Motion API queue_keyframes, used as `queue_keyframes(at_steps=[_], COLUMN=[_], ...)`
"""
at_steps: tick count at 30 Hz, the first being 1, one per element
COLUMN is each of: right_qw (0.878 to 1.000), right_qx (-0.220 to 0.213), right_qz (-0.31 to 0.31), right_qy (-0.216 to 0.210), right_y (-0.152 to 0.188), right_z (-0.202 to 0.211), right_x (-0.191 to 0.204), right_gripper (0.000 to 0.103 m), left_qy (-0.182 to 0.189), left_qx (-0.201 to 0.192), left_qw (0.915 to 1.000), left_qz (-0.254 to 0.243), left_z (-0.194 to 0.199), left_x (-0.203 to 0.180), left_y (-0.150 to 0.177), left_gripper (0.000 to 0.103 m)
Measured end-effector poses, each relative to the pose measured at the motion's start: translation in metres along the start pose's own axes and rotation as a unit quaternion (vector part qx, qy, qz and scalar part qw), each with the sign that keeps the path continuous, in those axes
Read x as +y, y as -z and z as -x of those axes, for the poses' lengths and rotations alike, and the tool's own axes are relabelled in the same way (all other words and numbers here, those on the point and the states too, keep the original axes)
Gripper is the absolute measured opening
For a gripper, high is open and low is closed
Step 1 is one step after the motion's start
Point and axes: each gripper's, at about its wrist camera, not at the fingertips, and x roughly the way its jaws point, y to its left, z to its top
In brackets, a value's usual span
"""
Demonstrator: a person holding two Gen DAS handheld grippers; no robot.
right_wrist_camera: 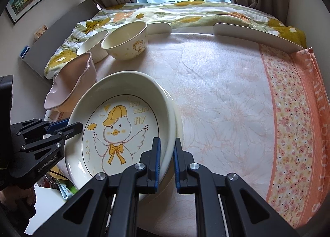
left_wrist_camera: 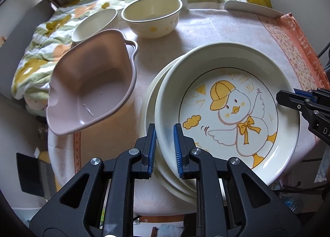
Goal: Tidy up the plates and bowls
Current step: 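Lower the duck-print plate with both grippers onto the white plate, then open both grippers and release the duck-print plate rim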
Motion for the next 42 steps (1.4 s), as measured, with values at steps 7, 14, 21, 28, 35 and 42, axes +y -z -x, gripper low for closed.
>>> queue_keyframes(at_steps=[7,14,21,28,35,42], right_qw=[1.000,1.000,1.000,1.000,0.997,0.991], right_qx=[-0.001,0.001,0.002,-0.018,-0.060,-0.088], right_qz=[0.005,0.018,0.017,0.006,0.038,0.088], right_qy=[0.007,0.013,0.011,-0.003,-0.018,-0.056], right_y=[0.000,-0.001,-0.001,-0.009,-0.027,-0.062], right_z=[-0.001,-0.002,-0.003,0.011,0.040,0.067], right_x=[0.001,0.005,0.005,0.006,0.015,0.036], right_gripper=[0.011,0.011,0.011,0.011,0.094,0.103], left_qy=[-0.024,-0.038,-0.025,-0.016,-0.027,0.001], left_qx=[0.001,-0.001,0.000,-0.025,-0.101,-0.132], left_qw=[0.9997,0.9992,0.9997,0.9987,0.9914,0.9778], left_qz=[-0.007,-0.012,0.002,0.040,0.079,0.163], left_z=[0.004,0.004,0.006,0.029,0.080,0.119], left_x=[-0.004,-0.003,0.003,0.014,0.035,0.105], left_y=[-0.002,-0.005,-0.005,-0.008,-0.008,0.002], left_gripper=[0.015,0.015,0.015,0.044,0.102,0.102])
